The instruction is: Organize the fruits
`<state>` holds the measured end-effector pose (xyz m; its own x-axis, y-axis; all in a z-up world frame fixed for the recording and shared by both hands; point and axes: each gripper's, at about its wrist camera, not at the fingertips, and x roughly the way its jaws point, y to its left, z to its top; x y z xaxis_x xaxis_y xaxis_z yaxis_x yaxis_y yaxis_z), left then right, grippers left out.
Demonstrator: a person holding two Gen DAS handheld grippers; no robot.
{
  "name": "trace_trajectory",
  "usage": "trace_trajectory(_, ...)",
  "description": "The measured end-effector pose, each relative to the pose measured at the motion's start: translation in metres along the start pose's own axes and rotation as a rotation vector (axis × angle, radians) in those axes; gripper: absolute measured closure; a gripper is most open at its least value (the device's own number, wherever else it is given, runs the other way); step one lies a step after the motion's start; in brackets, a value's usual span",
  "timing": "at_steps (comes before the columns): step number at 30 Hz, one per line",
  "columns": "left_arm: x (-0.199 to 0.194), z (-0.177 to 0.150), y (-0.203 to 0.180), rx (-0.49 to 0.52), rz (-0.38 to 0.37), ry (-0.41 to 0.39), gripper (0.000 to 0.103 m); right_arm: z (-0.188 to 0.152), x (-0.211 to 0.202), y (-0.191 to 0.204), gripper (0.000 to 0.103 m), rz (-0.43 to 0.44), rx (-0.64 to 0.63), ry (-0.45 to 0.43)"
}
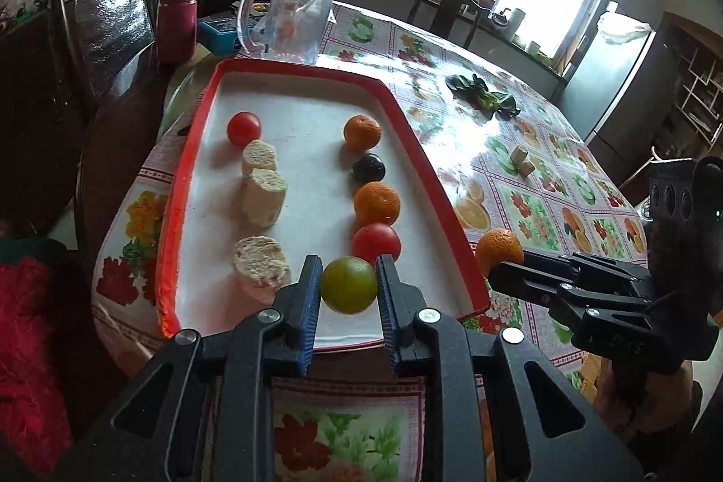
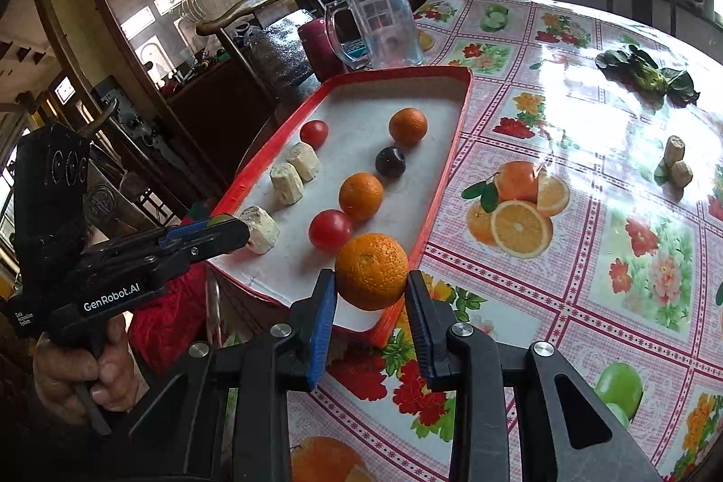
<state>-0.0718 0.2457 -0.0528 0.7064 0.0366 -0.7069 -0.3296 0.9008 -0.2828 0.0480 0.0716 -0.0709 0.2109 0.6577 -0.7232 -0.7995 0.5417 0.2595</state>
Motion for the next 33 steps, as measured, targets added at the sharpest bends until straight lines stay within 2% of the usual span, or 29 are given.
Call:
trace_trajectory(16, -0.010, -0.010, 0.035, -0.035, 0.073, -0.006, 0.082, 0.003, 0.024, 0.023, 0.072, 0.013, -0.046, 0.047)
trace_trajectory(33, 0.007, -0.012, 0.044, -0.041, 0.078, 0.032, 0.081, 0.006, 0.047, 0.028, 0.072, 0.001, -0.067, 0.096)
